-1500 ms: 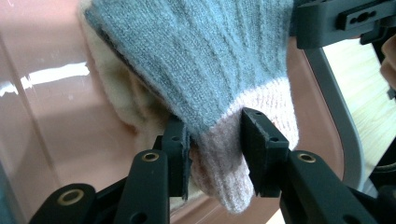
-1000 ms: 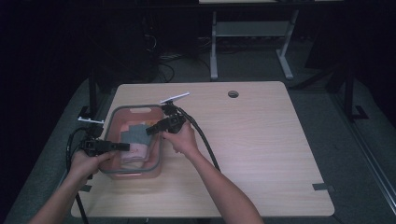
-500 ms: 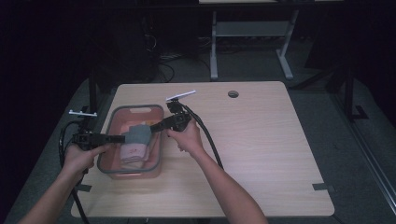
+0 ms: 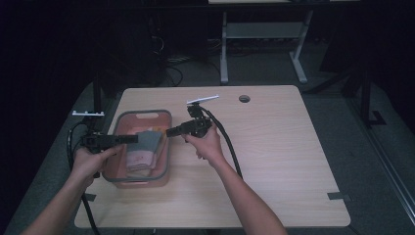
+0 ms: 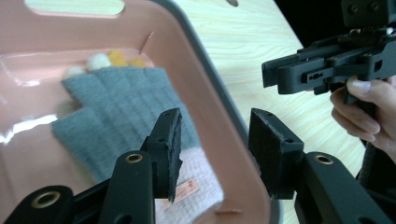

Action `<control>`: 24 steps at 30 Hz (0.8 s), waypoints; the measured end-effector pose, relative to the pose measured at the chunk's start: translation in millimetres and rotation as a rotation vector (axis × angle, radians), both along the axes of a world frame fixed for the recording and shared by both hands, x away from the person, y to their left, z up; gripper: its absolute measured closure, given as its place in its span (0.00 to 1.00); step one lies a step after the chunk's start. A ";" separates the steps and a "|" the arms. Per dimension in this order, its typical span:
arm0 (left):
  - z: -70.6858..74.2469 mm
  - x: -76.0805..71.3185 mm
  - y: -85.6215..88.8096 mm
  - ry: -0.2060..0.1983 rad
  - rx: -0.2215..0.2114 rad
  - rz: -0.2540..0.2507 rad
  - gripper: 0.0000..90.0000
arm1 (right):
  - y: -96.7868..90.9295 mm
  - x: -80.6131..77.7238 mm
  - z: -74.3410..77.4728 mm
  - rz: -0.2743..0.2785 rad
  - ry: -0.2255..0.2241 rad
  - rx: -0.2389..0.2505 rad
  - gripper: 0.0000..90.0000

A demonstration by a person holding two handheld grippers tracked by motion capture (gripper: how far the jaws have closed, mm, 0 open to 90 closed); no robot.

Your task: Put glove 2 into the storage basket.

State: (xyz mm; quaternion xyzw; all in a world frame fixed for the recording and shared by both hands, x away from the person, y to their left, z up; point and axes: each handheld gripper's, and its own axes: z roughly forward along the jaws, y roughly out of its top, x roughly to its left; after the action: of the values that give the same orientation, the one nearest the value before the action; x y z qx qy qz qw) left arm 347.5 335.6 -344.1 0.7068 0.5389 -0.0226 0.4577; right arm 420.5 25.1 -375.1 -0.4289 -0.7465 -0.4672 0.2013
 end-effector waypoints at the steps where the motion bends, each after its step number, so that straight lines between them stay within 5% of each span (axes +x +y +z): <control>1: 0.0 0.3 -1.5 -0.002 -0.010 0.002 0.59 | -2.5 -0.7 -0.1 -0.004 -0.001 0.002 0.74; 24: -4.3 6.7 -50.0 0.020 -0.045 -0.116 0.41 | -68.3 -1.6 1.8 -0.073 -0.019 0.005 0.65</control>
State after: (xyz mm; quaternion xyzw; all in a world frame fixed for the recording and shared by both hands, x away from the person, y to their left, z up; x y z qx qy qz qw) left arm 354.2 285.6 -348.4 0.7262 0.5009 -0.0680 0.4659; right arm 418.9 -43.2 -373.3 -0.4511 -0.7310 -0.4800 0.1780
